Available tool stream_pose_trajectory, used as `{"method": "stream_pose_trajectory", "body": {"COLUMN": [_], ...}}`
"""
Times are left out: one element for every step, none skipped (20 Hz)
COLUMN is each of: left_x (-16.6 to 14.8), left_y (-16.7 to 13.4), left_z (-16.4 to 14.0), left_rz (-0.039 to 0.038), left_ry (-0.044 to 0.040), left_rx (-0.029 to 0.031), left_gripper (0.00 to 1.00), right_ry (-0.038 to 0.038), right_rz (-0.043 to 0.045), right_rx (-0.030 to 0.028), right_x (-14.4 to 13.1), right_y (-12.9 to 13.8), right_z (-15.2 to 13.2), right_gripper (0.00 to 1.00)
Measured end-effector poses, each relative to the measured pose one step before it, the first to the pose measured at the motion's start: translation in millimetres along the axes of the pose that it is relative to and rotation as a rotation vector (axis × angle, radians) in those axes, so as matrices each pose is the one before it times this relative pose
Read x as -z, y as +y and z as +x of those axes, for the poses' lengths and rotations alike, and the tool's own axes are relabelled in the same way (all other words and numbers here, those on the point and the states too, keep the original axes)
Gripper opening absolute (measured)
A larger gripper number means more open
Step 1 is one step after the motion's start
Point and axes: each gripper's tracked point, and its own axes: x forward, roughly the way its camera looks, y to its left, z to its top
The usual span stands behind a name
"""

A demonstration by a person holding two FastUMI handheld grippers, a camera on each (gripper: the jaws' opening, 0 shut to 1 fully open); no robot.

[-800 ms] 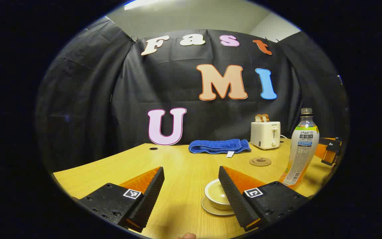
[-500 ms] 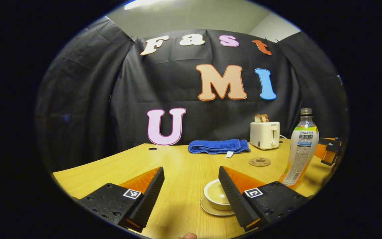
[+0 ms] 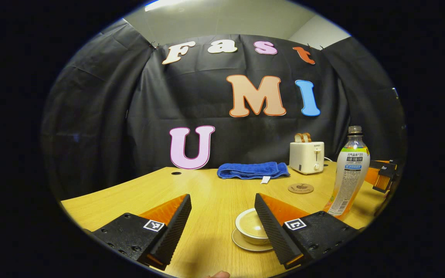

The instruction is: Open the teacup lid with one hand, grasp the water bottle and pour water into the teacup with the other hand; after pouring, place the water bottle on the coaster and then close the teacup lid.

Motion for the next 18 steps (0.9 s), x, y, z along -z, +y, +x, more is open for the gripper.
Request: {"method": "stream_pose_trajectory", "body": {"left_x": [-0.3, 0.25, 0.82, 1.84, 1.77, 0.83, 1.12, -3.12, -0.83, 1.83, 1.21, 1.46, 0.7, -0.17, 1.41, -0.62, -0.5, -0.62], "left_y": [-1.59, -2.43, -2.84, -3.9, -4.84, -5.46, -4.0, -2.47, -3.69, -3.55, -4.2, -3.55, -4.05, -3.53, -2.15, -1.17, -1.23, -1.94], "left_z": [0.31, 0.7, 1.33, 0.58, 0.37, 0.8, 0.46, 0.67, 0.54, 1.76, 0.85, -1.13, 2.32, 0.9, -1.04, 1.18, 0.62, 1.45], "left_rz": [-0.00188, 0.00118, -0.00237, -0.00051, -0.00156, -0.00173, 0.0018, 0.0066, 0.01059, 0.01109, 0.01074, 0.00875, 0.00442, 0.00343, 0.00392, 0.00258, 0.00449, 0.00457], "left_ry": [-0.00134, 0.00263, 0.00525, 0.00874, 0.0093, 0.00936, 0.00724, -0.00218, 0.00567, 0.00703, 0.01251, 0.0099, 0.00634, 0.00525, 0.00724, 0.00216, -0.00006, -0.00072], "left_rx": [0.00897, 0.00752, 0.00629, 0.01392, 0.01449, 0.01824, 0.01192, 0.00976, 0.01257, 0.01343, 0.01586, 0.01425, 0.01488, 0.01291, 0.008, 0.00458, 0.00498, 0.00587], "left_gripper": [0.96, 0.96, 0.96, 0.96, 0.96, 0.96, 0.96, 0.96, 0.96, 0.96, 0.95, 0.94, 0.93, 0.92, 0.89, 0.87, 0.83, 0.81], "right_ry": [-0.00036, -0.00044, 0.00008, 0.00021, 0.0005, -0.00011, -0.00052, 0.00101, -0.00007, -0.00031, 0.00004, 0.00031, -0.00024, -0.00031, 0.00022, 0.00029, -0.00017, 0.00017], "right_rz": [0.00018, 0.00018, 0.00007, 0.00046, -0.00003, -0.00014, -0.00008, -0.00017, 0.00017, -0.00029, 0.00021, -0.00029, 0.00029, 0.00006, -0.00004, 0.00036, -0.00042, 0.00046], "right_rx": [-0.00192, -0.00356, -0.00237, -0.00004, -0.00054, -0.00098, 0.00006, -0.00013, 0.00002, 0.00004, -0.0006, -0.00119, -0.00053, -0.0005, -0.0009, -0.00127, -0.00125, 0.00019], "right_x": [-0.45, 0.19, -0.19, 0.32, -0.48, 0.55, -0.3, -0.03, -0.32, 0.14, -0.25, 0.65, -0.14, -0.1, -0.17, 0.49, -0.32, 0.05], "right_y": [0.27, 1.27, 0.38, -0.12, 0.16, 0.56, -0.25, 0.09, 0.24, -0.35, 0.27, 0.62, -0.17, 0.37, 0.1, 0.31, 0.75, -0.56], "right_z": [-0.38, -0.09, 0.19, 0.3, -0.39, -0.34, -0.15, -0.27, -0.32, 0.03, 0.45, 0.02, -0.09, -0.12, 0.05, -0.12, 0.44, -0.64], "right_gripper": [0.96, 0.96, 0.96, 0.96, 0.96, 0.96, 0.96, 0.97, 0.96, 0.96, 0.96, 0.96, 0.97, 0.96, 0.97, 0.96, 0.96, 0.96]}}
